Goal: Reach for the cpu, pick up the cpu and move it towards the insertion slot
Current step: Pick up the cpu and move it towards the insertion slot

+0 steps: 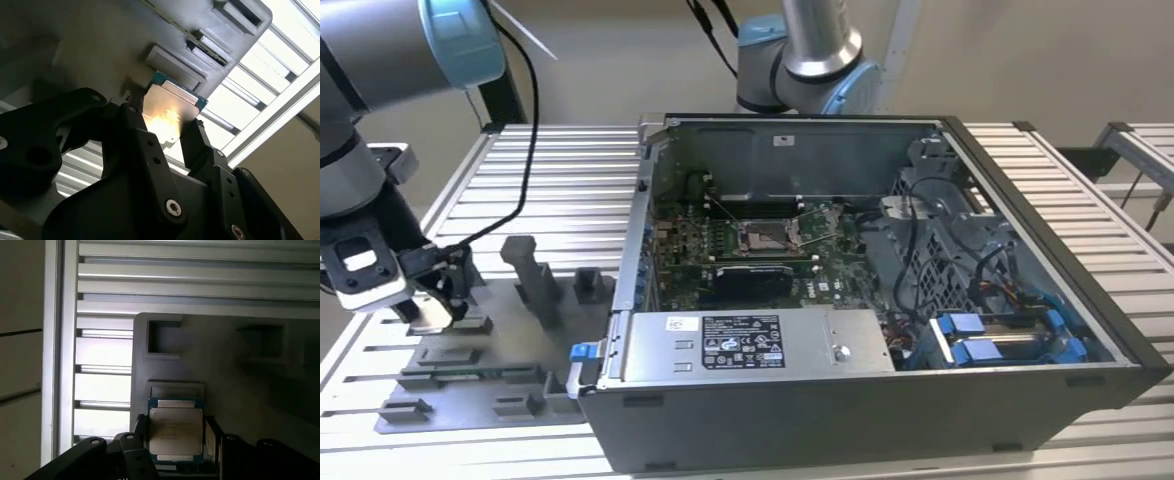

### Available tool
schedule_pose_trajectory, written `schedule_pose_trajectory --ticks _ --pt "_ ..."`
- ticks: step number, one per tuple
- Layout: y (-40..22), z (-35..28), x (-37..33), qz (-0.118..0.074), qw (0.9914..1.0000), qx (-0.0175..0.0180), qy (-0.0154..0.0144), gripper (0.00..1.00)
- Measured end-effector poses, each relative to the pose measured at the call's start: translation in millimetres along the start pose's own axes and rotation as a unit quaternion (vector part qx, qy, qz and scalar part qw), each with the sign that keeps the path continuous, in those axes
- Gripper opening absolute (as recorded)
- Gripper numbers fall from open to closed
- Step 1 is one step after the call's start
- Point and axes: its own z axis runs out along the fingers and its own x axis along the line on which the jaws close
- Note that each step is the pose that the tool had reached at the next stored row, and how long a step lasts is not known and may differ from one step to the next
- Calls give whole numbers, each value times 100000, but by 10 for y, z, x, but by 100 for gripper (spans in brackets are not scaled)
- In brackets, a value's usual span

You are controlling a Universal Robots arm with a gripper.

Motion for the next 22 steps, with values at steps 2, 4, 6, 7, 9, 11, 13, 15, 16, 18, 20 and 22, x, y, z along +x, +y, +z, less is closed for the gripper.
schedule_pose_trajectory --ticks 2,4,6,7,9,11,13,15,16,18,20,22 --pt "4 -92 0 4 100000 -1 7 0" --pt "6 -177 0 1 100000 1 7 0" --pt "10 -268 0 5 100000 -4 4 0" --pt "12 -313 0 6 100000 1 13 0" --pt "16 -404 0 10 100000 1 25 0" --pt "19 -494 1 9 100000 2 31 0" --pt "23 -586 1 8 100000 -3 31 0" --pt "26 -678 1 8 100000 -2 31 0" --pt "28 -724 1 7 100000 2 38 0" --pt "31 -815 1 7 100000 -3 28 0" --pt "35 -905 1 7 100000 -2 31 0" --pt "38 -996 1 9 100000 1 34 0"
